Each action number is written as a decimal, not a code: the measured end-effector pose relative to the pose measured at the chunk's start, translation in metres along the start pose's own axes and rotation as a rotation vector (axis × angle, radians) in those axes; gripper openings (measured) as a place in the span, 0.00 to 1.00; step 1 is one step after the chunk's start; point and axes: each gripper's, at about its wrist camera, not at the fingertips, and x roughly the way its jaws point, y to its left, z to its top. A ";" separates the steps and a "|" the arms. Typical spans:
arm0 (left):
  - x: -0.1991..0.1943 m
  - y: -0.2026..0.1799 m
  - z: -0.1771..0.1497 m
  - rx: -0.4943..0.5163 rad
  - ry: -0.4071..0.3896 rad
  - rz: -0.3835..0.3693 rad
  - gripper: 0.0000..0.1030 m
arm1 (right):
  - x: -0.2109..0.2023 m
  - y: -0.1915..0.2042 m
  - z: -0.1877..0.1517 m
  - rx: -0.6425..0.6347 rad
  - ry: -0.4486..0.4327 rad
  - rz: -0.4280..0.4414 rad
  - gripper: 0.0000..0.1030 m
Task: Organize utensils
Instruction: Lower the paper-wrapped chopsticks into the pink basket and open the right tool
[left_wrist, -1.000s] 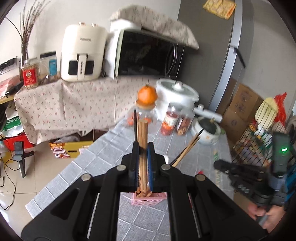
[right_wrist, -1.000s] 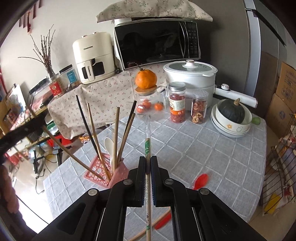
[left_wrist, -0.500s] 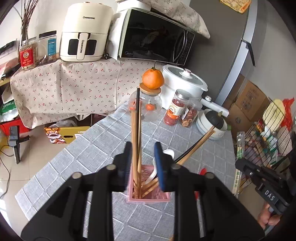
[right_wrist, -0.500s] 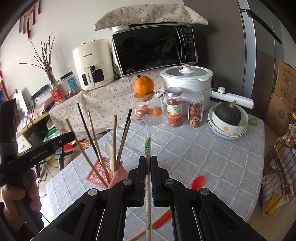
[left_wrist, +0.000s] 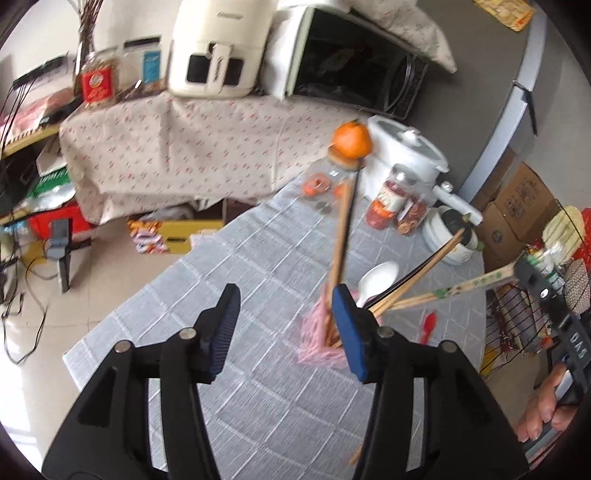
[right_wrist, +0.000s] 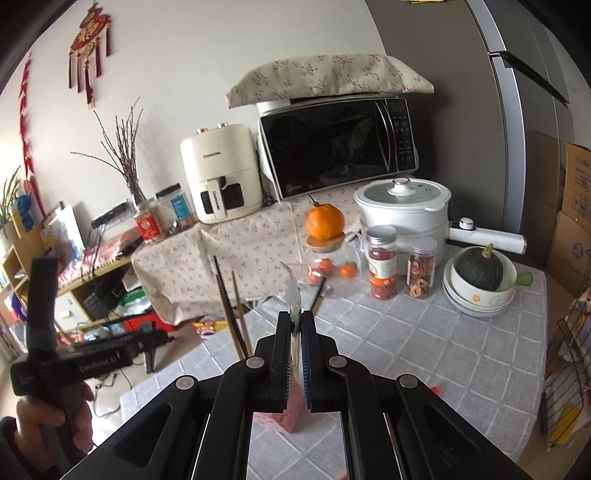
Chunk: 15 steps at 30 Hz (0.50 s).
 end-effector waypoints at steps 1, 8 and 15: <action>0.004 0.007 -0.002 -0.021 0.042 0.010 0.52 | 0.001 0.004 0.001 0.006 -0.013 0.000 0.05; 0.016 0.031 -0.015 -0.094 0.175 -0.036 0.52 | 0.012 0.039 0.004 -0.022 -0.096 -0.018 0.06; 0.016 0.035 -0.019 -0.085 0.209 -0.053 0.52 | -0.002 0.037 0.004 -0.018 -0.084 -0.033 0.06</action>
